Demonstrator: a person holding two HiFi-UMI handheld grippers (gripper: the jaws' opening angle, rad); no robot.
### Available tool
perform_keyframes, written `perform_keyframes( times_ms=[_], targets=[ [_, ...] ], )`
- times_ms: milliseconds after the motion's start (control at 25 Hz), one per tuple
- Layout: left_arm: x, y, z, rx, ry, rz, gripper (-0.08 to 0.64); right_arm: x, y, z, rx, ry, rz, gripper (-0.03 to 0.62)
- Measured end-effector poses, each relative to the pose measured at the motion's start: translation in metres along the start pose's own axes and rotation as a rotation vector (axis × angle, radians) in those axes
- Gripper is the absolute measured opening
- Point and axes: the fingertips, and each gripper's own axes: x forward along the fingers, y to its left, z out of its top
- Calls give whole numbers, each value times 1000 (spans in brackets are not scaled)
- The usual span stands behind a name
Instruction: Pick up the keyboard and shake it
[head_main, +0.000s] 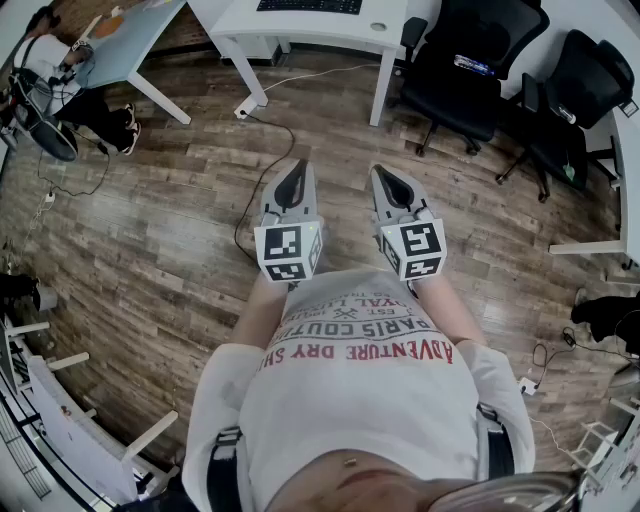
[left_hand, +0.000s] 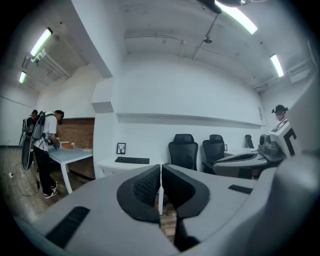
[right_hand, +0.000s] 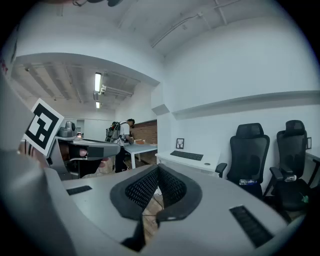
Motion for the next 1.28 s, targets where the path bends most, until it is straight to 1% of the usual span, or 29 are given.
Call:
perform_keyframes(
  times_ms=[240,400,560,760,920,1000,1120,1280],
  targets=[
    [5,-3,-3,14,8,2,29,-2,-3,-4,19,6,7,25],
    [9,-8,-5,0,10,-28,29,-3,-5,-9,23,16,-1,25],
    [17,-11,-6,-17,16,-46,29,-1,-14,-11,77,9,-19,25],
    [29,-3,-9,-51,37,-61,29,12,-20,-20,89,40,-36,25],
    [45,20,-14,-58,48,-58,29,37,-22,-28,110,68,-45,25],
    [54,37,-15,-54,56,-54,29,54,-24,-28,127,77,-67,25],
    [73,69,-14,-34,70,-60,31,88,-26,-24,154,79,-109,25],
    [106,120,-5,-66,79,-86,31,139,-19,-14,169,93,-139,25]
  ],
)
